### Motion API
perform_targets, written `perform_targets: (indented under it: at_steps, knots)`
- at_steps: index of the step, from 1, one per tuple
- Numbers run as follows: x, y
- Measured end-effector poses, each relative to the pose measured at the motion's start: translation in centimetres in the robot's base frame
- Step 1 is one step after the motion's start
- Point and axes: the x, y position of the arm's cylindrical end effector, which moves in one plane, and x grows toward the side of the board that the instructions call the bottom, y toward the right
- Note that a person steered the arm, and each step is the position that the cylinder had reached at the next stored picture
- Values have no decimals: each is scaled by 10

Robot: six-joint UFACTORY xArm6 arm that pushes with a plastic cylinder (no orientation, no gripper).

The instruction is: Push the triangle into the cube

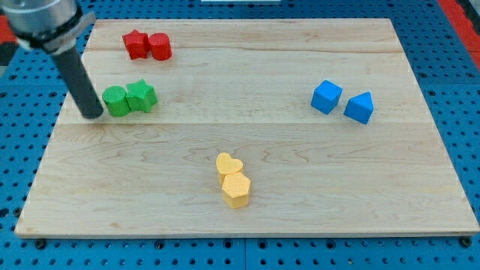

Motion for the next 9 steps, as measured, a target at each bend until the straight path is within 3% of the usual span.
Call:
perform_targets:
  at_steps: [3,4,6,9]
  knots:
    - [8,400]
    - [-2,461]
    - [-68,371]
    - [-107,336]
